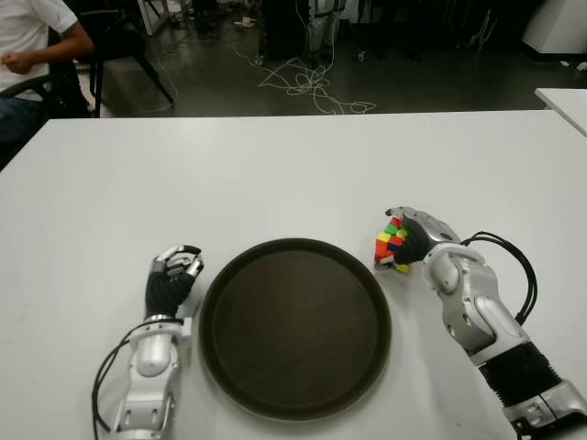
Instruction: Pick up the Rubik's Cube and put it in the plate
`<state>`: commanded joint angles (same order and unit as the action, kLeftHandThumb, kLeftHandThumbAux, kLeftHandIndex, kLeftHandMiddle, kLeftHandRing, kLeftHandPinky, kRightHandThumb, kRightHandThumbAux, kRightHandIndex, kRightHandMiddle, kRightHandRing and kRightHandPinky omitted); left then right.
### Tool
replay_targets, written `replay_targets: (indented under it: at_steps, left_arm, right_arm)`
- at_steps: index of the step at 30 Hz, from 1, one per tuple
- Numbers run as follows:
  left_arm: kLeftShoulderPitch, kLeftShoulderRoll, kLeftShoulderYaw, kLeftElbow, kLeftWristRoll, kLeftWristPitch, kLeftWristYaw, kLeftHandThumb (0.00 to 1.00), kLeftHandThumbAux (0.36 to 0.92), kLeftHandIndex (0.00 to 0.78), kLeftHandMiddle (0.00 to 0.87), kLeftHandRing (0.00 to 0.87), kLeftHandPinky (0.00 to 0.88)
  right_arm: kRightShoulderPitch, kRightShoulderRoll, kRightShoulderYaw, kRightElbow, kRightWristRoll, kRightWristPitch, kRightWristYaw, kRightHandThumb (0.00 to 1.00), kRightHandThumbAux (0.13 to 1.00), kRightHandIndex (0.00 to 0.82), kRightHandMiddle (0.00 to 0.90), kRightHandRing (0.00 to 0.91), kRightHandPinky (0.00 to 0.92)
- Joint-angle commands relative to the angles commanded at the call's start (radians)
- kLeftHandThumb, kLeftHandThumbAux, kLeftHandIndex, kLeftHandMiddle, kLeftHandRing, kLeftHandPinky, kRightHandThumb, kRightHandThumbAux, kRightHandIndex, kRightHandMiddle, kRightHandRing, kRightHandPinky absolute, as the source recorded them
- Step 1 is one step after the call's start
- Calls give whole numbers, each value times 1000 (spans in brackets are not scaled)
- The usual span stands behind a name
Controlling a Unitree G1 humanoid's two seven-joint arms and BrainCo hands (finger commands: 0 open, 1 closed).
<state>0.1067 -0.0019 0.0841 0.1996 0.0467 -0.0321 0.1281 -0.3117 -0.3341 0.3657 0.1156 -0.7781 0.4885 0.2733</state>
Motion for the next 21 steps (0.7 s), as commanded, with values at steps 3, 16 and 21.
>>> replay_targets:
  at_steps: [3,16,21]
  left_arm:
    - [0,-2,0,-3,1,4,3,711,705,444,814,828,801]
    - [4,3,-7,-9,4,2,-6,713,704,444,813,825,802]
    - [7,1,-8,-16,7,9,-1,712,704,444,813,825,802]
  right_arm:
    - [1,0,-2,0,3,-3,-3,0,774,26,72,45,0]
    - [-19,-18,15,12,12,2,73,0,792,53,111,89,3]
    - [-25,-27,23,15,12,1,99,0,813,62,116,97,6]
